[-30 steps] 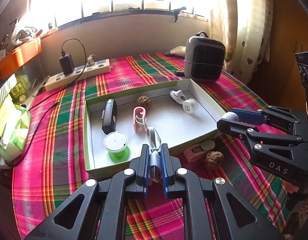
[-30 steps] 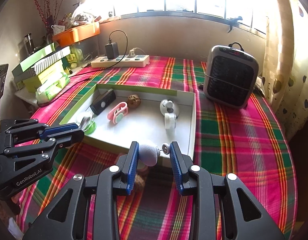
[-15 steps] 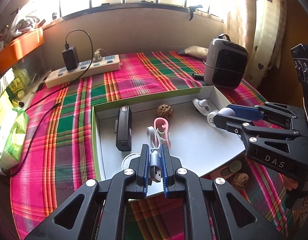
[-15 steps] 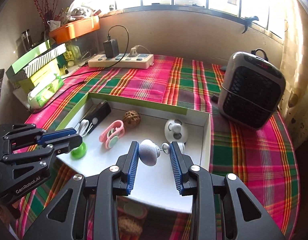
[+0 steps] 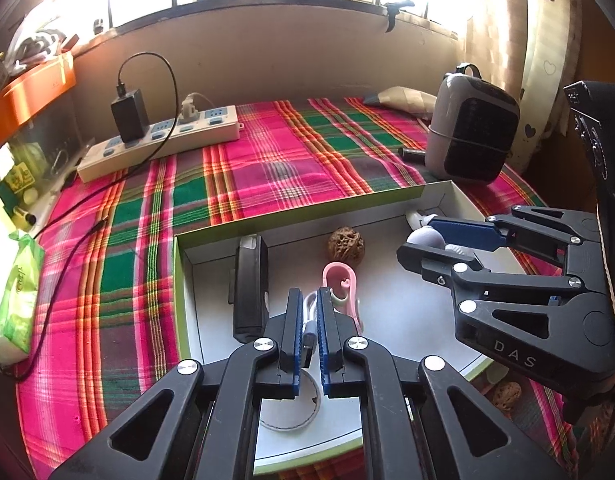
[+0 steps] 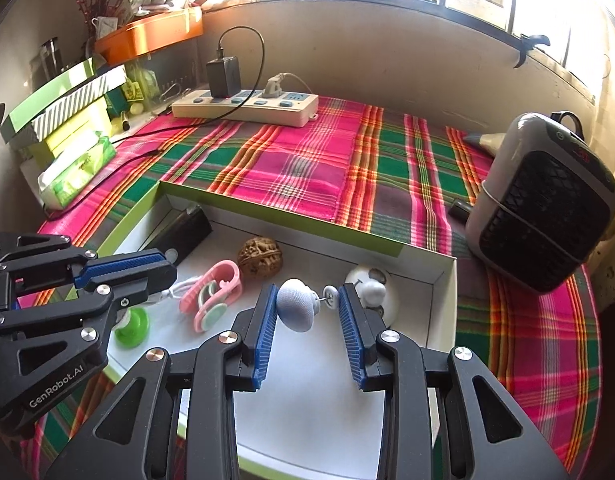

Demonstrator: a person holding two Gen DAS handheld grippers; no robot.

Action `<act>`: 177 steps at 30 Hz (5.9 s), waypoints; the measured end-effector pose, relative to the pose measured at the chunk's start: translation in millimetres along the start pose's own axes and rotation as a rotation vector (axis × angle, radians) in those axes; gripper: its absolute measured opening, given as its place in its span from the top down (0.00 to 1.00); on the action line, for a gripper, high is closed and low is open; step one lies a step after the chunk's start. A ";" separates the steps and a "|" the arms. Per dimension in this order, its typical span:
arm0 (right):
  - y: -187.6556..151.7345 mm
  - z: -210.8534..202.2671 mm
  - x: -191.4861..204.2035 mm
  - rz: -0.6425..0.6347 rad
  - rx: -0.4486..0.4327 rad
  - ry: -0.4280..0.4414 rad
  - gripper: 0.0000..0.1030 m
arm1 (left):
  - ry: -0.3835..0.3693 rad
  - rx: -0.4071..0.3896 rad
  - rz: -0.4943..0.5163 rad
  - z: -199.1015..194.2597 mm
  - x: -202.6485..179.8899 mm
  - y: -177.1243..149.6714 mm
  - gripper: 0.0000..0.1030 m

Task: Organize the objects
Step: 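Lower the held cable and white ball into the tray, then open both tools to release the cable and white ball in the tray, then lift both tools and move back to the walnut and pink holder, then close the right tool around the walnut in front of the tray, then lower the left tool onto the pink holder and close on it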

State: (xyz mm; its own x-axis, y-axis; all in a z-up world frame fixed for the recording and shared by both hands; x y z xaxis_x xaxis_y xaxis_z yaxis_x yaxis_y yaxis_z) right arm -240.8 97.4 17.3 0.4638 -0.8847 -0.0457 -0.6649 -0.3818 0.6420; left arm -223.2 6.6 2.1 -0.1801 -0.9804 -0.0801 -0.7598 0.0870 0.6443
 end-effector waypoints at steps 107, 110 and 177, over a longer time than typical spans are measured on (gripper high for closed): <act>-47.7 -67.4 1.4 0.067 -0.086 -0.052 0.57 | 0.010 -0.067 -0.070 -61.3 -9.3 -44.0 0.66; -56.8 -72.8 4.6 0.079 -0.082 -0.047 0.57 | -0.006 -0.063 -0.065 -65.0 -13.4 -51.9 0.66; -138.8 -91.6 -40.7 0.262 -0.022 -0.063 0.67 | -0.260 0.086 0.126 -27.0 -95.7 -71.8 0.62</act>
State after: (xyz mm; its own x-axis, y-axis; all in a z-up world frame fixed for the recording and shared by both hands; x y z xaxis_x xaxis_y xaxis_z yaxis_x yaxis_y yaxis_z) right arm -113.8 210.8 0.2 0.2401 -0.9677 0.0772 -0.7441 -0.1324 0.6548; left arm -134.6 89.5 -15.9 -0.4218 -0.8838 -0.2024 -0.7693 0.2307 0.5957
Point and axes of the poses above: each gripper's, at about its wrist camera, not at the fingertips, and z roughly the way its jaws point, x to its left, y to its top, the point moved 4 cm from there along z, roughly the way its jaws point, and after that the axes turned 3 degrees about -z, right-handed, at the moved point
